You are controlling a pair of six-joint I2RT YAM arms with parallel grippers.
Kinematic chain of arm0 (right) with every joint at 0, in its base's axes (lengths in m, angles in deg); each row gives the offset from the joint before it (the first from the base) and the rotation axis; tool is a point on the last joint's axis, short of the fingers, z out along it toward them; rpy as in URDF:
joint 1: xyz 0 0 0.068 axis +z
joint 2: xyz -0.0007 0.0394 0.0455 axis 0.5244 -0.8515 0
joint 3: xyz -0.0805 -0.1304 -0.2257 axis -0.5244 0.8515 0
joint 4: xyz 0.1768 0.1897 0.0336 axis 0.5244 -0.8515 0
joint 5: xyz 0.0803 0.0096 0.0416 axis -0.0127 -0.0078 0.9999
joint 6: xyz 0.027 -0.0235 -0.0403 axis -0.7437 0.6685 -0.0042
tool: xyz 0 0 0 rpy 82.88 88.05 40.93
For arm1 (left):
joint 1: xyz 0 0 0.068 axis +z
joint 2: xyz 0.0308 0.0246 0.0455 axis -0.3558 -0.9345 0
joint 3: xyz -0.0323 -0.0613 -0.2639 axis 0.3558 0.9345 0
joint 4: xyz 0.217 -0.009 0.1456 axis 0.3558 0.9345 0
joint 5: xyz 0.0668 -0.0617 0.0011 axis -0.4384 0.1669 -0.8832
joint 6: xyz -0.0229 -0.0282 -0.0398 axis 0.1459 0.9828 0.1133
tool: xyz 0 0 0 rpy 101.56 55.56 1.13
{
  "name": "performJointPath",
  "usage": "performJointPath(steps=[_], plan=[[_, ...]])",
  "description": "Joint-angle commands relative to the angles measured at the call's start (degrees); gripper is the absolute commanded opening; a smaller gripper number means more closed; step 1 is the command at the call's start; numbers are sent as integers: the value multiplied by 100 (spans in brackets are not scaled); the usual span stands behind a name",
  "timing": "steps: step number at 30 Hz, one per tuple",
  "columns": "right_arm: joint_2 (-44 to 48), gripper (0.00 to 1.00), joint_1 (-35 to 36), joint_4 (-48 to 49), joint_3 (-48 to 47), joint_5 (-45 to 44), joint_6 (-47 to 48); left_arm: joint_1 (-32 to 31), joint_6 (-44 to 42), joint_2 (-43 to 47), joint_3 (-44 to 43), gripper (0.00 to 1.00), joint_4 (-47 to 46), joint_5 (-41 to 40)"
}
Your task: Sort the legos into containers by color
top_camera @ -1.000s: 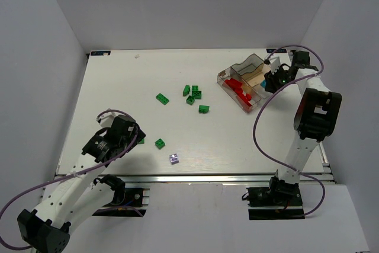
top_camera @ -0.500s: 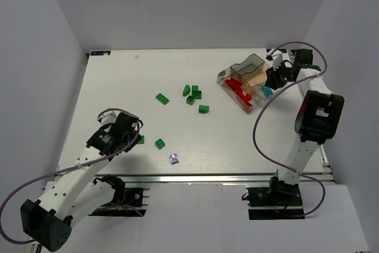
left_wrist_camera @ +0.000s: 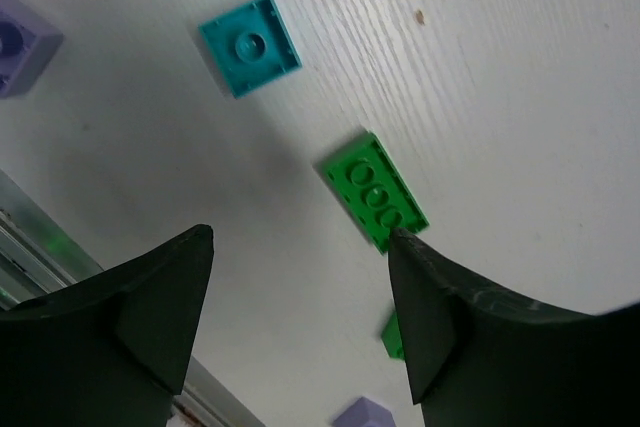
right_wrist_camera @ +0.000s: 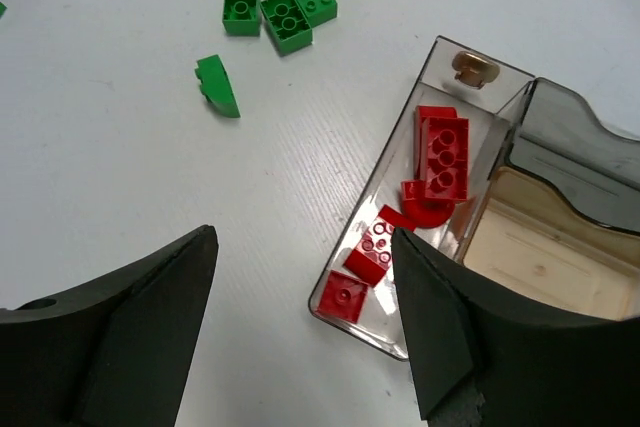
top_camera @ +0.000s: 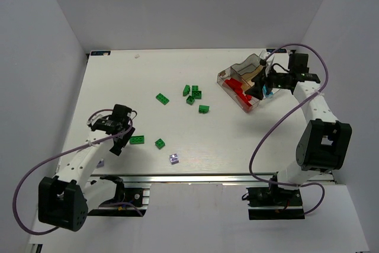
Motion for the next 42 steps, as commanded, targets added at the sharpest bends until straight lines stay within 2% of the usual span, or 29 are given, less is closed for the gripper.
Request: performJointPath(steps=[1, 8, 15, 18, 19, 22, 23, 24, 25, 26, 27, 28, 29, 30, 31, 32, 34, 35, 36, 37, 38, 39, 41, 42], plan=[[229, 76, 3, 176, 259, 256, -239, 522, -356, -303, 170, 81, -384, 1], [423, 76, 3, 475, 637, 247, -451, 1411, -1103, -1279, 144, 82, -1209, 335], [572, 76, 3, 537, 866, 221, -522, 1948, -1544, -2063, -75, 79, -1676, 599], [590, 76, -6, 519, 875, 177, -504, 2010, -1597, -2151, -137, 59, -1720, 669], [599, 76, 3, 502, 866, 176, -478, 2062, -1614, -2125, -146, 44, -1721, 713], [599, 75, 3, 467, 875, 176, -469, 2063, -1720, -1898, -181, 25, -1791, 871], [581, 74, 3, 458, 875, 185, -469, 2063, -1807, -1827, -216, 15, -1808, 924], [590, 73, 3, 458, 875, 220, -469, 2063, -1860, -1721, -269, 10, -1800, 1020], [590, 72, -6, 449, 875, 229, -486, 1915, -1991, -1564, -339, 10, -1800, 1090], [590, 72, 12, 466, 884, 229, -556, 1913, -2123, -1449, -487, 0, -1878, 1178], [590, 70, 12, 623, 901, 133, -644, 1913, -2290, -1335, -576, 0, -1975, 1414], [668, 66, 3, 816, 936, -7, -810, 1852, -2509, -1142, -638, 0, -2089, 1973], [713, 64, 3, 1096, 1111, -226, -1394, 1800, -2607, -1053, -673, 0, -2594, 2327], [800, 59, 3, 1778, 1217, -828, -1696, 1799, -2686, -983, -647, 0, -2982, 2826], [940, 53, 3, 2142, 1322, -1182, -2047, 1721, -2730, -965, -630, 0, -3360, 3675], [985, 40, -6, 2676, 1419, -1456, -2294, 1546, -2696, -1156, -655, 0, -3982, 4084], [1090, 30, -32, 2918, 1552, -1957, -2708, 1203, -2704, -1647, -1084, 0, -4304, 4701], [1082, 20, -41, 3206, 1552, -2220, -2927, 966, -2826, -1928, -1356, 0, -4461, 4964], [1039, 16, -50, 3296, 1447, -2528, -3382, 451, -2897, -2471, -1898, 0, -4532, 5028], [864, 11, -67, 3210, 1325, -2591, -3535, 202, -2967, -2720, -2234, 0, -4551, 5037], [741, 0, -102, 2713, 1141, -2697, -3684, -18, -3133, -3018, -2586, 0, -4620, 5203], [600, 0, -111, 2438, 913, -2863, -3842, -429, -3213, -3639, -2972, 0, -4621, 5248], [-83, 0, -286, 1405, -235, -2873, -4307, -940, -3389, -4614, -4672, 0, -4534, 5510], [-87, 0, -287, 1111, -241, -2821, -4310, -943, -3425, -4960, -4681, 0, -4490, 5564]])
